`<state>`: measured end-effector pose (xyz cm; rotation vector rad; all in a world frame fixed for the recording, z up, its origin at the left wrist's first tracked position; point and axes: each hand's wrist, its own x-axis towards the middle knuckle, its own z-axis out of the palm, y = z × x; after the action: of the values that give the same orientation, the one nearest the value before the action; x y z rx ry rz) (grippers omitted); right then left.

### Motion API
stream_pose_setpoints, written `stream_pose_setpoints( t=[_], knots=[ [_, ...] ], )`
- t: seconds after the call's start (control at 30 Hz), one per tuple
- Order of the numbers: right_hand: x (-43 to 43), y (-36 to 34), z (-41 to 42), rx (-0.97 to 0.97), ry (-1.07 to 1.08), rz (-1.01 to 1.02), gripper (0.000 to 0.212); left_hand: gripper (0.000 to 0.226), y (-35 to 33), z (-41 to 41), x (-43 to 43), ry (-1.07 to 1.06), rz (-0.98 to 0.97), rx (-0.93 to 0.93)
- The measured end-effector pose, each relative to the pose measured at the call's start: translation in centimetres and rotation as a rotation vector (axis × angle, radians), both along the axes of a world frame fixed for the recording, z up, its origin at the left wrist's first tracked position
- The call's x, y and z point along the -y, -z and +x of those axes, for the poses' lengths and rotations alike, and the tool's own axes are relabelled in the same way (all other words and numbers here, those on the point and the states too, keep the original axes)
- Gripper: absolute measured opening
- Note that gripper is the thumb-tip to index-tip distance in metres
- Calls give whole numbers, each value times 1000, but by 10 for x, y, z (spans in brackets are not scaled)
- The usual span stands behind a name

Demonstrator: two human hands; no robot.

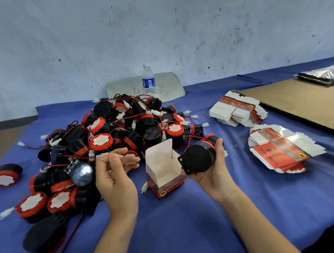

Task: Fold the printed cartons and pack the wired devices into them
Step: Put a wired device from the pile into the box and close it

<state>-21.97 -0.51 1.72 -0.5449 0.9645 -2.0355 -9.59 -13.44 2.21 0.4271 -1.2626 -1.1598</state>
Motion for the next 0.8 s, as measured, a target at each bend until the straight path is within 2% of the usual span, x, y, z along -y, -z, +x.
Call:
stream_pose_setpoints(
  t=[0.13, 0.23, 0.3, 0.4, 0.5, 0.57, 0.63, 0.67, 0.8],
  knots=[
    [-4, -2, -4, 161, 100, -44, 65, 24, -7, 5, 12, -29, 161, -124],
    [-11, -6, -16, 305, 186, -226, 61, 19, -11, 17, 34, -112, 329, -242],
    [-17, -7, -25, 355, 234, -307, 64, 18, -10, 21, 43, -173, 352, -227],
    [-24, -7, -36, 421, 344, -386, 63, 34, -7, 18, 40, -196, 177, -85],
    [-29, -10, -40, 403, 532, -392, 56, 61, 3, 9, 20, -29, -190, 218],
    [-28, -14, -36, 203, 711, -305, 45, 84, 14, 1, 4, 188, -305, 421],
    [-23, -15, -23, -153, 915, -136, 23, 107, 27, -8, -10, 347, -320, 592],
    [-19, -13, -13, -354, 980, -55, 20, 114, 33, -11, -15, 372, -316, 657],
    [6, 7, 23, -1050, 876, 223, 37, 116, 41, -15, -17, 378, -283, 714]
  ],
)
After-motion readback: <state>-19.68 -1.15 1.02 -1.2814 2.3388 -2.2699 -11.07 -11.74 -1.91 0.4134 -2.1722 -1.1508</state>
